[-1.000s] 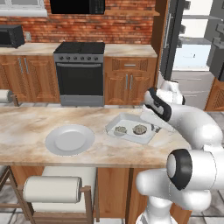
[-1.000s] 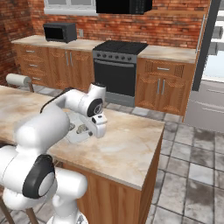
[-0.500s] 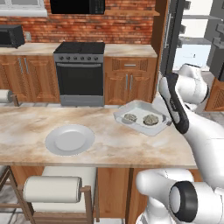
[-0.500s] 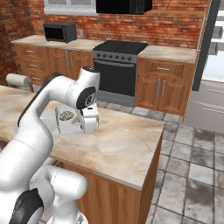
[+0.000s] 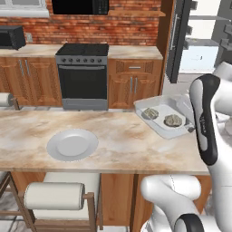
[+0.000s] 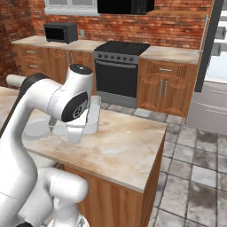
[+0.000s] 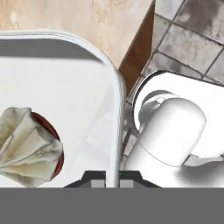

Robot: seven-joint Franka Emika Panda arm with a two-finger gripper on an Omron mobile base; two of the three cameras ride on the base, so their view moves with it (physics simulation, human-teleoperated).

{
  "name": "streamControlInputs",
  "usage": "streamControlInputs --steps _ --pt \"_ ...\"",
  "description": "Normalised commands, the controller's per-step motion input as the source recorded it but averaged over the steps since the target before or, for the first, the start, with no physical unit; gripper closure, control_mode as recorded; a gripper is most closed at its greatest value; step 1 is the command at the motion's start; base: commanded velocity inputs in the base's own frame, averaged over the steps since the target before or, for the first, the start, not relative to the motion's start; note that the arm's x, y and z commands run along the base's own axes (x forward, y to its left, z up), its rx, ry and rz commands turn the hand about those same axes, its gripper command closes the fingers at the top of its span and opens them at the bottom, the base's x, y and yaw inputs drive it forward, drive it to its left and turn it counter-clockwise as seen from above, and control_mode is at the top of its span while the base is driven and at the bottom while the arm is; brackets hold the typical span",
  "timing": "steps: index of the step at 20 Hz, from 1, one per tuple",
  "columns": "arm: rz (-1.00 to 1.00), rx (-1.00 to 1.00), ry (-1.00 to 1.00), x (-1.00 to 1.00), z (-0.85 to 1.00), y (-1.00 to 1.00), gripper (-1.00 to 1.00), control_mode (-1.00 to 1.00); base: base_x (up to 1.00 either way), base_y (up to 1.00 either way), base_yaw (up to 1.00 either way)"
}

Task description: Place two dumplings into each of the tupperware containers and then place the containers in the fridge.

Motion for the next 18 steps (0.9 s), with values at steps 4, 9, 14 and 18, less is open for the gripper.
streamControlInputs --steps 4,9,14,18 --pt "-0.21 0.04 0.04 -0.26 0.52 -0.01 1.00 -1.00 0.00 0.00 0.00" --pt "-0.15 0.02 0.26 -0.27 0.38 0.08 1.00 -1.00 0.00 0.00 0.00" --pt "-0.14 -0.04 0.14 -0.15 -0.09 0.09 1.00 -1.00 0.00 0.00 0.00" --pt "-0.04 -0.08 0.01 -0.09 -0.05 0.12 1.00 -1.00 0.00 0.00 0.00"
